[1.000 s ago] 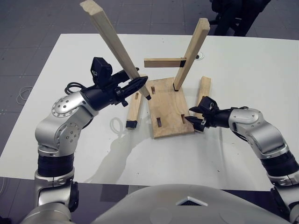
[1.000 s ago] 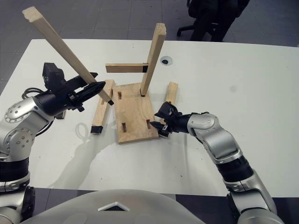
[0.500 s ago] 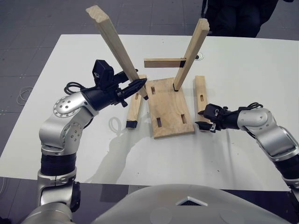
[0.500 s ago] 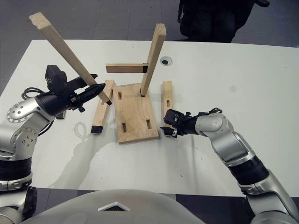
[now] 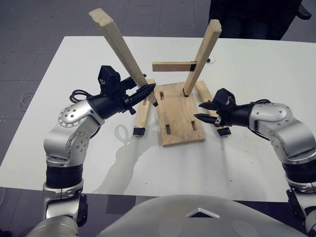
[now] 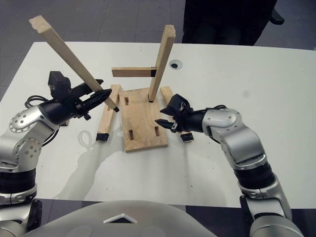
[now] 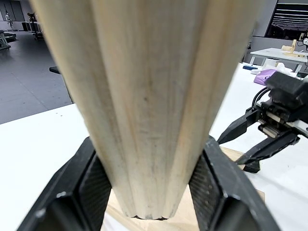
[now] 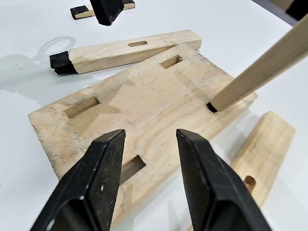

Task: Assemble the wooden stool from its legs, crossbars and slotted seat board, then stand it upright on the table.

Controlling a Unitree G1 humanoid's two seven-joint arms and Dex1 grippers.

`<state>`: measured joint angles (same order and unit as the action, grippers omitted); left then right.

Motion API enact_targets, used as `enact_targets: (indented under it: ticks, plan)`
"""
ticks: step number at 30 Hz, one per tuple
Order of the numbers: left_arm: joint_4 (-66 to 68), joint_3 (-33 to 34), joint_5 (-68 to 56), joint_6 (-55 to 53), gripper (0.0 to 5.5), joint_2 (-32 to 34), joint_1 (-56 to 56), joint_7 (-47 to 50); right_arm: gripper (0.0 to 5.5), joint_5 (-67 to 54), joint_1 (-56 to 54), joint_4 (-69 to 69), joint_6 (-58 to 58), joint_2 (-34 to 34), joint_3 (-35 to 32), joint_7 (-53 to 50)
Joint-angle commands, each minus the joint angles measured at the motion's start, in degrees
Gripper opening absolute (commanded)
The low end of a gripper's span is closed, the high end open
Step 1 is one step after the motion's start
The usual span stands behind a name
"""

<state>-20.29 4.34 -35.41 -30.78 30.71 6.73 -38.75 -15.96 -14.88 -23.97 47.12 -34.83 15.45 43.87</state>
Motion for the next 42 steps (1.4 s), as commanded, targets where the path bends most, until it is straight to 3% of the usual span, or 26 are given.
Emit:
enact_targets:
  ticks: [1, 6, 16, 27, 34, 37, 42]
  plan:
    - [-1.36, 0.28, -0.27, -0.72, 2.06, -0.36, 0.09, 0.65, 1.95, 3.24, -0.88, 2.84, -2.94, 1.49, 4.24, -1.5]
    - [-1.21, 1.03, -0.52, -1.05, 2.06, -0.31, 0.39, 1.28, 1.95, 7.33, -1.33, 3.95, -6.31, -0.72, 9.18, 0.55]
    - [-1.32, 0.93, -0.37, -0.69, 2.06, -0.54, -0.13, 1.32, 1.95, 9.57, 1.95, 4.29, -8.41, -3.84, 8.43, 2.44]
    - [-1.52, 0.57, -0.03, -1.07, 2.06, -0.46, -0.66, 1.69, 1.95, 17.86, 1.51, 3.8, -9.33, -6.66, 13.33, 2.2]
    - [-0.11, 0.17, 1.78, -0.12, 2.06, -0.49, -1.14, 2.41, 1.95, 22.55, 2.01, 3.56, -13.02, -13.62, 14.54, 6.82]
    - [0.8, -2.31, 4.0, 1.8, 2.06, -3.14, -2.4, 3.44, 1.95, 23.42, 1.4, 6.17, -16.48, -15.75, 14.29, 8.87]
    - [3.49, -4.77, 7.05, 9.96, 2.06, -12.95, -4.33, 7.54, 1.95, 25.79, 0.23, 12.78, -26.83, -17.7, 14.43, 11.85]
